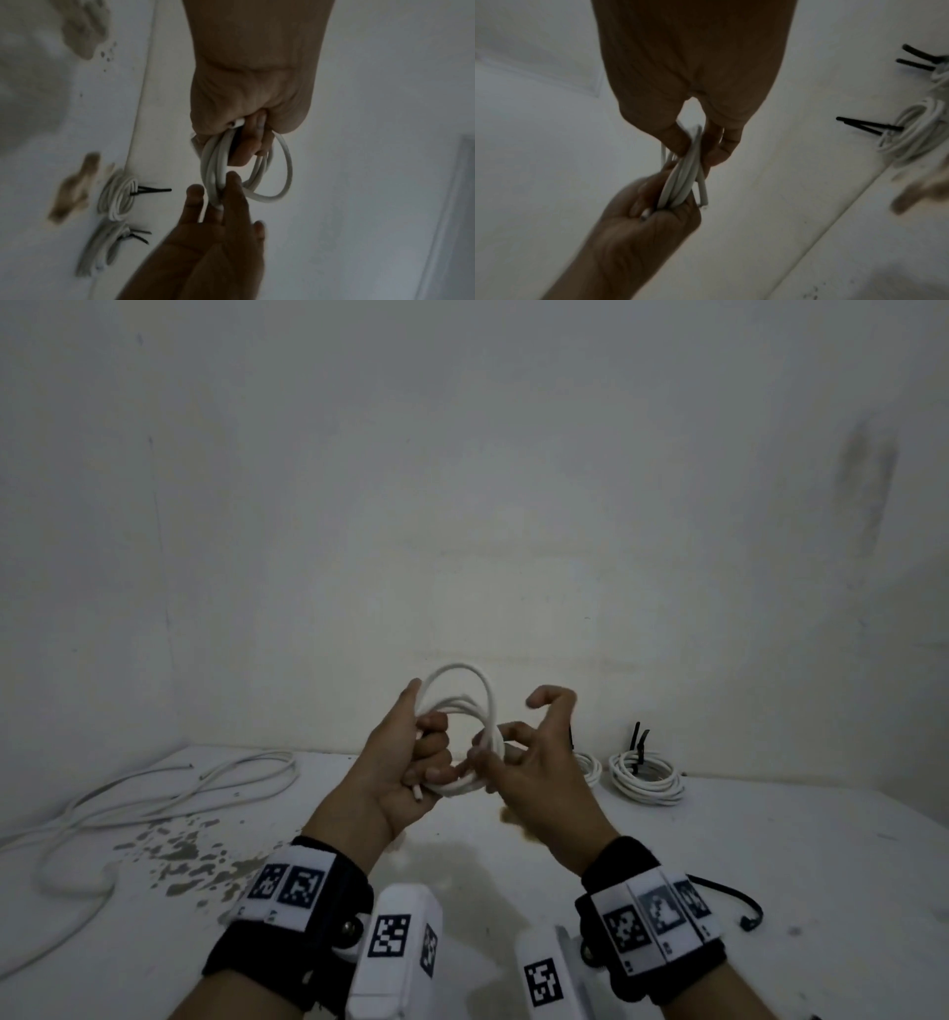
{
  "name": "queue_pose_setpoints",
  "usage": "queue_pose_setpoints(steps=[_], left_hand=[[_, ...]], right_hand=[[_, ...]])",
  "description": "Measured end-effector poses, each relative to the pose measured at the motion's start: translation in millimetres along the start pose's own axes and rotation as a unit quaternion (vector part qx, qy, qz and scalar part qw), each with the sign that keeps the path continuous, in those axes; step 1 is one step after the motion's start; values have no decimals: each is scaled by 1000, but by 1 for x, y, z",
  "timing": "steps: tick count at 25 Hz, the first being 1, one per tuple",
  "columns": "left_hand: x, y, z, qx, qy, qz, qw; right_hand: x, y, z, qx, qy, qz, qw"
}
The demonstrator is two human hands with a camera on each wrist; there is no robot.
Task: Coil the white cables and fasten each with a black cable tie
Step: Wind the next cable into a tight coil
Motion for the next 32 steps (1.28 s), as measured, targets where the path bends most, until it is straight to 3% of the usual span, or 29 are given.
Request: queue_pose_setpoints(steps=[4, 7, 10, 14, 18, 20, 25, 27, 30, 32], left_hand=[[-4, 5, 1, 48, -26, 60, 997], [-14, -1, -1, 46, -11, 86, 995], [-30, -24, -6, 8, 4, 104, 995], [-42, -62, -13, -79, 44, 48, 995], [-33, -68, -19, -99, 36, 58, 993], [-29, -66, -22, -89, 23, 118, 989], [-29, -57, -21, -34, -7, 179, 983], [-28, -51, -19, -23, -2, 181, 983], [-28, -37, -17, -4, 16, 170, 985], [-27, -26, -13, 9, 25, 148, 989]], right_hand=[[-9, 11, 4, 71, 88, -76, 991], [-14, 17, 8, 138, 105, -94, 980], [-13, 3, 4, 123, 93, -16, 988], [-5, -29, -7, 86, 68, 67, 992], [-1, -20, 3, 156, 71, 175, 970], [3, -8, 10, 188, 78, 173, 964], [15, -7, 7, 162, 75, 144, 973], [15, 2, 12, 204, 93, 109, 968], [20, 17, 17, 233, 2, 223, 947], [28, 20, 10, 153, -111, 322, 928]])
Point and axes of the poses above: each hand's wrist, its own z-axis away from the middle knuckle, its own y-axis out of the palm, x = y × z, the point moved 8 cm from there along -z, towards the middle knuckle, and after that the axes turned 8 degrees about -x, right-handed, at the moved point
